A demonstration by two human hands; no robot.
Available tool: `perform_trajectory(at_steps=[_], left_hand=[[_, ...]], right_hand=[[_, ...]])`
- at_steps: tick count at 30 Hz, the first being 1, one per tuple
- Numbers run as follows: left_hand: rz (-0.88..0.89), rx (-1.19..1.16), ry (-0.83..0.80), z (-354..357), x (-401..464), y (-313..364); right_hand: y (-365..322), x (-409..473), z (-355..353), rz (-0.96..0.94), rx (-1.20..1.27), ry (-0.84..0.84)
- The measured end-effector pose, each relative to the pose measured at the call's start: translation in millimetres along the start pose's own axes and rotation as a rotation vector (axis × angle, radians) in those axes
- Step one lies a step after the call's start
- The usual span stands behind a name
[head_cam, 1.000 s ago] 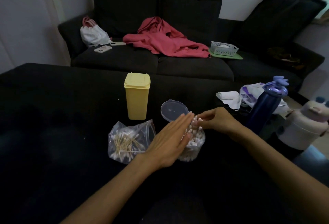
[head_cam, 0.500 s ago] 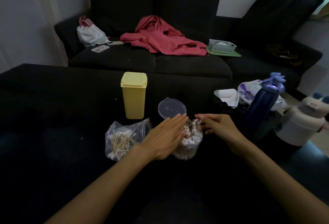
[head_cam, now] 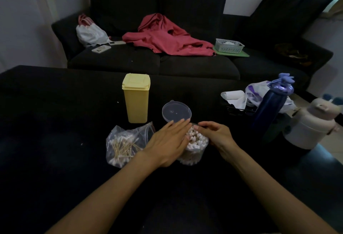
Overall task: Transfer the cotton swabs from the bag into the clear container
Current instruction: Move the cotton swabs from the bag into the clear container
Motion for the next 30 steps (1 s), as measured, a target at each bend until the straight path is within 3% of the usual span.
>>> perform_trajectory(at_steps=[5,8,11,14,16,20,22,27,30], left_hand=[[-0.011,-0.036,-0.037,1,0,2],[-0.026,-0.095,-0.052,4,0,1],[-0.034,-0.119,-0.071,7,1,-1],[-0.031,-0.116,-0.085,6,1,-1],[-0.031,-0.112,-0.092,5,1,0],[-0.031,-0.107,-0.060,0,-2,4],[-0.023,-0.110,-0.015,-3,-5,9],[0.021,0.004,-0.040,-1,-11,18],[0.016,-0.005,-0.047,0,-11,18]], right_hand=[[-2,-14,-11,-0.008,-0.002,0.097],[-16,-33,-16,-0.136,-0.074,0.078],[-26,-52,-6,-0.304,-0.340,-0.069],[-30,-49,-5,-0.383,-0.497,-0.007],[-31,-40,-12,-0.318,-0.366,0.046],[-2,-17,-10,0.119,-0.025,-0.056],[8,-12,-5,0.241,0.054,-0.102],[-1,-4,-6,0.177,-0.108,-0.039],[-1,-7,-1,0.128,-0.099,-0.132]])
Point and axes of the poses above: each hand's wrist, its own x-axis towards the middle knuckle, its own z-axis out of the palm, y = z × x, the point moved 7 cm from there along x, towards the middle knuckle, and after that the axes turned 9 degrees about z, right-handed, at the moved point
